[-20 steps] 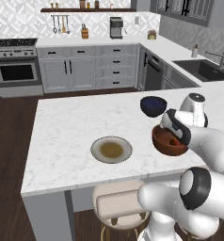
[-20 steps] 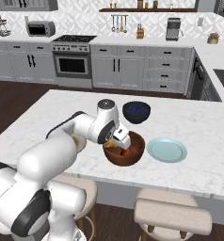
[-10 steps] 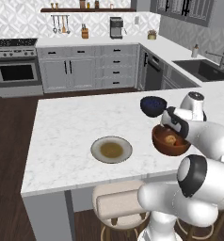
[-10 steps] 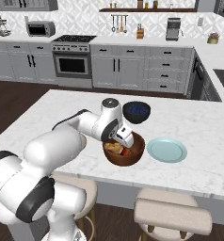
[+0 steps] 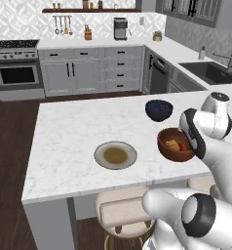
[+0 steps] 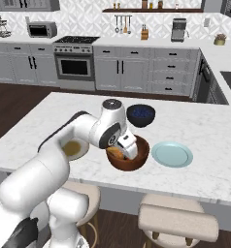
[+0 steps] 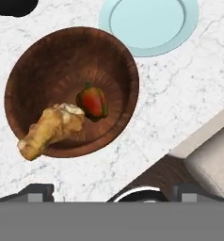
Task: Pick the chicken drumstick and bell pepper from their plates and place them in the bowl. Then put the bowl in the fridge.
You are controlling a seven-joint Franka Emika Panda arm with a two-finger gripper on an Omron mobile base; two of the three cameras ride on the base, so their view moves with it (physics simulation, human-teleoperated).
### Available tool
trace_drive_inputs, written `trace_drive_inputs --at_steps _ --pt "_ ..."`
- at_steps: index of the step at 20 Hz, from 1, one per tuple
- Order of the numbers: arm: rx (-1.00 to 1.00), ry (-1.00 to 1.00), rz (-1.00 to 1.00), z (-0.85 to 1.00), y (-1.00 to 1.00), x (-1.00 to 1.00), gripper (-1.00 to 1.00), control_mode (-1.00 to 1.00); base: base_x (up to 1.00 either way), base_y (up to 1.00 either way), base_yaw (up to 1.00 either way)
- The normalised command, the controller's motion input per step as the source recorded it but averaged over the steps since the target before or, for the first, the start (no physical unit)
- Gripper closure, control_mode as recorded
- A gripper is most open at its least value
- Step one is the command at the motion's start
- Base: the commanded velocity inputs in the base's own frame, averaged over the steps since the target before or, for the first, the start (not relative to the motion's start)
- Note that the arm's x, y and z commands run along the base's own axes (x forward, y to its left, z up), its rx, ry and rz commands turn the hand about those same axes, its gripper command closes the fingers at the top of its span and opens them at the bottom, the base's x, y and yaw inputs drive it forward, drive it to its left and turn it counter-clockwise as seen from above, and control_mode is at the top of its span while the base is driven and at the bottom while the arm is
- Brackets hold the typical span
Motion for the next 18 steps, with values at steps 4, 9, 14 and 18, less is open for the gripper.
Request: trace_drive_inputs --at_steps 4,9,14,18 --pt "0.04 0.12 -0.25 0.0 -0.65 -0.02 -1.0 -1.0 0.0 0.0 0.0" --pt "0.27 0.0 -0.17 -0.14 -0.38 -0.06 -1.0 -1.0 0.0 0.0 0.0" --pt "0.26 0.01 -0.05 -0.3 -0.09 0.1 -1.0 -1.0 0.0 0.0 0.0" --pt "0.0 0.04 0.0 -0.12 0.0 0.37 -1.0 -1.0 0.0 0.0 0.0"
